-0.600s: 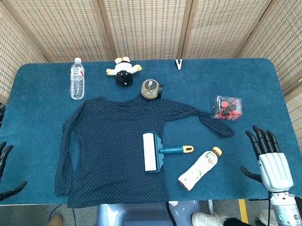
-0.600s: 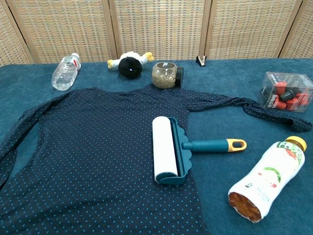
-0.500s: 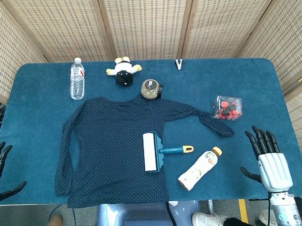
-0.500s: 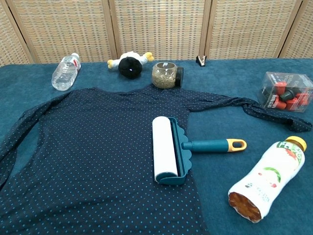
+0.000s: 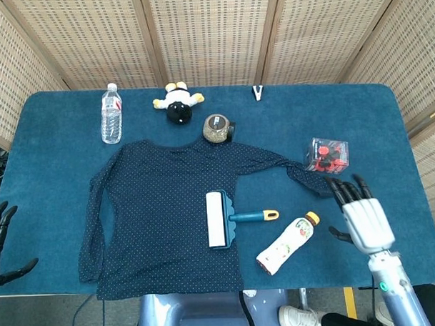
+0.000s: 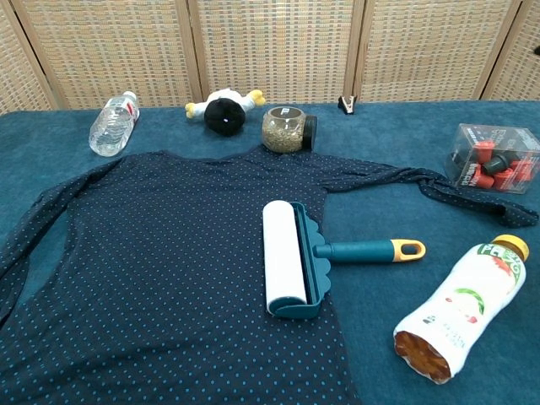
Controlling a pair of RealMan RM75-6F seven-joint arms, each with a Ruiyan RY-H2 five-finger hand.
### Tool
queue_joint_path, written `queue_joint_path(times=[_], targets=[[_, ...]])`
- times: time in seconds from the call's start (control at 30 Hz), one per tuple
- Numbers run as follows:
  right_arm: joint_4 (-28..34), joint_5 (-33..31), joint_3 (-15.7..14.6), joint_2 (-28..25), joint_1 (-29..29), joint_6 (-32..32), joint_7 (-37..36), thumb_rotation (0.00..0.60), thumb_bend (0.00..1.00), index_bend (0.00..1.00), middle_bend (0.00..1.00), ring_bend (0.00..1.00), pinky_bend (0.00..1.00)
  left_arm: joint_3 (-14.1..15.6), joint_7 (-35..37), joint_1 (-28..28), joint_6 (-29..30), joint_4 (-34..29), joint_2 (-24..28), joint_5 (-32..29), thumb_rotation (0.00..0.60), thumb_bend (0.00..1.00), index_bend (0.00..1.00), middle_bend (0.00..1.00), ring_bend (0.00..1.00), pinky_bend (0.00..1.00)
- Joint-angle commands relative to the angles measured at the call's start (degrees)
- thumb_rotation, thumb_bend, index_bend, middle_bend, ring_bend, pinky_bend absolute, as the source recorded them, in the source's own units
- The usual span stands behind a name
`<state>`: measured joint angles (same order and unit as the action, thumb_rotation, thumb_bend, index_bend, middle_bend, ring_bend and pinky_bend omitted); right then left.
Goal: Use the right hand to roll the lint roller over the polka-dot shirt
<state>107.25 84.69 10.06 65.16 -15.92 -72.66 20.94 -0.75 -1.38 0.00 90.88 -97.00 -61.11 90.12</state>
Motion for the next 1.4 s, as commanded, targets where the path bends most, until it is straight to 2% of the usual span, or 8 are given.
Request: queue_joint_path(times=[0.03, 0.17, 0.33, 0.5, 0.67, 0.87, 1.03, 1.4], targets=[[4.3, -16.9, 6.5, -1.5, -12.2, 15.9, 9.7, 0.6, 0.0, 0.0, 0.97, 0.99, 1.0, -0.7, -0.5, -0.7, -1.4, -0.3, 0.0, -1.6, 0.6, 0.0, 0.0, 0.0, 0.0, 0.0], [7.7, -34.7, 7.9, -1.0, -20.2, 22.8, 14.7, 0.6, 0.0, 0.0, 1.0, 1.0, 1.0, -1.2, -0.5, -1.6, -3.4, -0.2, -0.1, -3.6, 0.6, 0.0, 0.0, 0.0, 0.0, 0.0], [8.5, -50.5, 5.3, 3.3, -29.8, 20.7, 23.0, 0.6, 0.0, 0.0, 1.0, 1.0, 1.0, -1.7, -0.1, -2.5, -5.4, 0.2, 0.0, -5.3, 0.6, 0.0, 0.0, 0.0, 0.0, 0.0], [7.8, -59.8, 3.5, 8.9, -36.0, 15.9, 27.3, 0.6, 0.0, 0.06, 1.0, 1.0, 1.0, -2.0, 0.4, -3.1, -6.7, 0.6, 0.1, -6.3, 0.6, 0.0, 0.0, 0.0, 0.0, 0.0], [4.3, -67.4, 3.0, 16.2, -40.7, 10.1, 29.6, 0.6, 0.04, 0.21, 1.0, 1.0, 1.0, -2.1, 1.5, -3.2, -6.8, 0.9, 0.4, -6.6, 0.6, 0.0, 0.0, 0.0, 0.0, 0.0], [0.6, -69.6, 1.7, 22.0, -43.5, 5.7, 32.0, 0.6, 0.15, 0.32, 1.0, 1.0, 1.0, -2.1, 1.9, -3.3, -7.0, 1.1, 0.5, -6.8, 0.6, 0.0, 0.0, 0.0, 0.0, 0.0], [-3.4, -69.7, 0.6, 26.1, -45.0, 3.6, 33.6, 0.6, 0.25, 0.33, 1.0, 1.0, 1.0, -2.0, 1.9, -3.4, -7.1, 1.0, 0.6, -6.9, 0.6, 0.0, 0.0, 0.0, 0.0, 0.0], [-8.5, -68.7, -1.8, 29.8, -44.5, 1.8, 34.9, 0.6, 0.38, 0.41, 1.0, 1.0, 1.0, -1.9, 2.1, -3.5, -7.3, 1.0, 0.6, -7.1, 0.6, 0.0, 0.0, 0.0, 0.0, 0.0]])
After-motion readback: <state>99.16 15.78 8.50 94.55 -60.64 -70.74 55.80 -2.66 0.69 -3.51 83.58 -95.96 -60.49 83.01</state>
